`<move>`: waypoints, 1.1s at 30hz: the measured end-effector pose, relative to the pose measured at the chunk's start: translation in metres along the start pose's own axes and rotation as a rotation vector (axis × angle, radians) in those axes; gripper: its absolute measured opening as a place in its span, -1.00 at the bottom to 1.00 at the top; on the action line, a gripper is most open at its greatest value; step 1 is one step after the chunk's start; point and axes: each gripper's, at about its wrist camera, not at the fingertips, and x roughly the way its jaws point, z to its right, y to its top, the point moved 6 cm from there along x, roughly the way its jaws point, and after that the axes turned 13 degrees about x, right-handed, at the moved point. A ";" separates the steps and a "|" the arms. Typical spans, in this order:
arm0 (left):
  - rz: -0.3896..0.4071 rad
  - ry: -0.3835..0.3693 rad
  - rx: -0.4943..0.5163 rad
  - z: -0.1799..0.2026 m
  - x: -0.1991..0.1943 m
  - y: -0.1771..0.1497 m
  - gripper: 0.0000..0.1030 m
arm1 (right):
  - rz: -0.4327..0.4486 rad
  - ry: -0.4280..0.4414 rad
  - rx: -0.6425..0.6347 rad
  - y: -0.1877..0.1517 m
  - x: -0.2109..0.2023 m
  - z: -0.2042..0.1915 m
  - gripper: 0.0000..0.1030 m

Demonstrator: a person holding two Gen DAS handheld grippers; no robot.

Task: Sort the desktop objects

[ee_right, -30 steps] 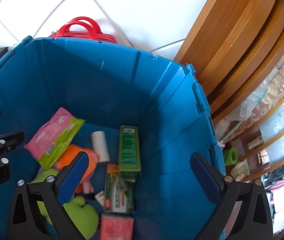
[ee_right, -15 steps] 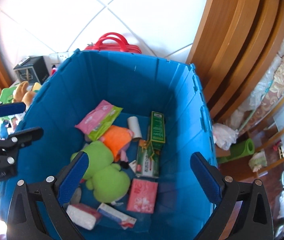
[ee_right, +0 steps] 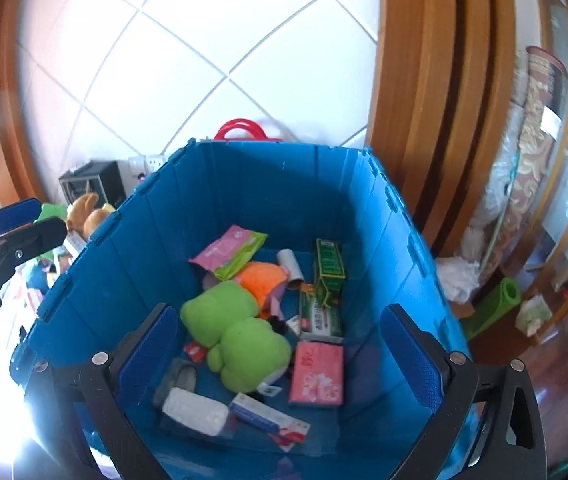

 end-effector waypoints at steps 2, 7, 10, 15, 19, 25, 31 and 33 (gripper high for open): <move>0.055 0.047 -0.013 0.002 -0.006 -0.003 0.19 | 0.016 0.004 0.030 -0.009 -0.002 0.002 1.00; 0.016 0.063 -0.022 0.010 0.009 -0.011 0.47 | 0.041 -0.040 0.053 -0.024 -0.006 0.007 1.00; -0.047 0.016 -0.007 0.019 0.021 -0.019 0.47 | 0.061 -0.091 0.054 -0.027 -0.006 0.013 1.00; -0.104 -0.015 -0.004 0.029 0.030 -0.034 0.47 | 0.036 -0.127 0.053 -0.036 0.000 0.020 1.00; -0.108 0.004 -0.001 0.029 0.029 -0.039 0.47 | 0.014 -0.117 0.068 -0.041 0.005 0.023 1.00; -0.117 0.011 -0.004 0.027 0.030 -0.040 0.47 | 0.011 -0.126 0.057 -0.042 0.009 0.021 1.00; -0.118 0.015 -0.005 0.029 0.029 -0.038 0.47 | 0.002 -0.145 0.061 -0.042 0.013 0.023 1.00; -0.121 0.018 -0.002 0.031 0.029 -0.038 0.47 | 0.003 -0.147 0.063 -0.042 0.013 0.024 1.00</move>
